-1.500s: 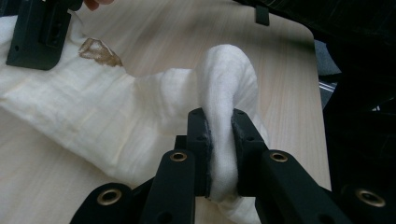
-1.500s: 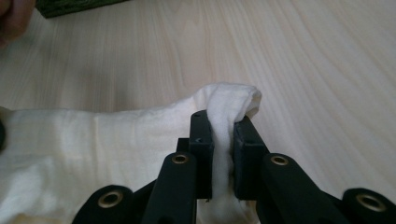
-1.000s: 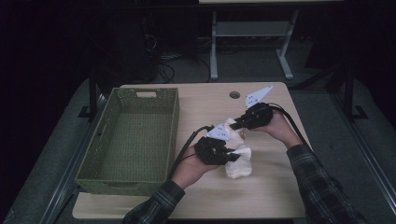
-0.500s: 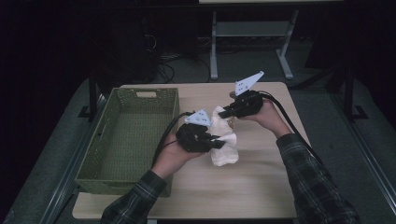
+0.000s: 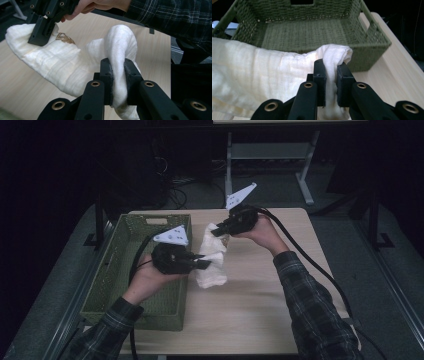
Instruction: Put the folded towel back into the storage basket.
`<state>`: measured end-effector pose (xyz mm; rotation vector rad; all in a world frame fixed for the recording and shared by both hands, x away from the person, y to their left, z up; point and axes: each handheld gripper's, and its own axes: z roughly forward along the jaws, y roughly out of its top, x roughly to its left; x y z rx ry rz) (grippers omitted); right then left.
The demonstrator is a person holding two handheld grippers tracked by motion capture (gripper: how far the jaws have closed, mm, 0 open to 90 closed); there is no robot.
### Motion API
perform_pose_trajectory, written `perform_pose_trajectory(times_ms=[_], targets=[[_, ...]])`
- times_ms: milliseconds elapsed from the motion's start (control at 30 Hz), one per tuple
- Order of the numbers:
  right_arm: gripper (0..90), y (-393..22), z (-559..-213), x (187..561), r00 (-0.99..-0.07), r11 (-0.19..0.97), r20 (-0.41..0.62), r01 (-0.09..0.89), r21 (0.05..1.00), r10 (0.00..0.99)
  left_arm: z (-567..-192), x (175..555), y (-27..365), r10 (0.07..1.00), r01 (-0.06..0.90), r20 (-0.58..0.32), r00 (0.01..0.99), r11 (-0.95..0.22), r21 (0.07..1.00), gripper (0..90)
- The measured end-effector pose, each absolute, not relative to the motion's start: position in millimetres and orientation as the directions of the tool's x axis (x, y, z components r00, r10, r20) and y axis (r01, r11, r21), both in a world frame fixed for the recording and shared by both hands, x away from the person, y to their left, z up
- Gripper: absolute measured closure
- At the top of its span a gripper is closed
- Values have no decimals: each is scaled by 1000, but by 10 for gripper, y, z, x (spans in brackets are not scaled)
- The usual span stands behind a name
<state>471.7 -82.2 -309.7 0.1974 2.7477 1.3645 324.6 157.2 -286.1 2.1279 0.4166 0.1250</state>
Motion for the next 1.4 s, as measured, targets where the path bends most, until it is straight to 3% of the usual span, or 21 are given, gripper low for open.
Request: perform_pose_trajectory(times_ms=[333, 767, 1400], targets=[[808, -318, -2958, 4746, -991, 592, -21, 61, 803, 131, -2830, 3213, 2093, 365, 233, -43, 930, -495, 837, 797], [807, 430, -3173, 4769, -999, 615, -20, 8, 788, 39, -2985, 3054, 2722, 451, 296, -62, 890, -470, 831, 796], [807, 715, -3471, 4696, -1000, 659, -5, 9, 752, 19, -3446, 3042, 2786, 427, 342, -108, 898, -522, 781, 790]])
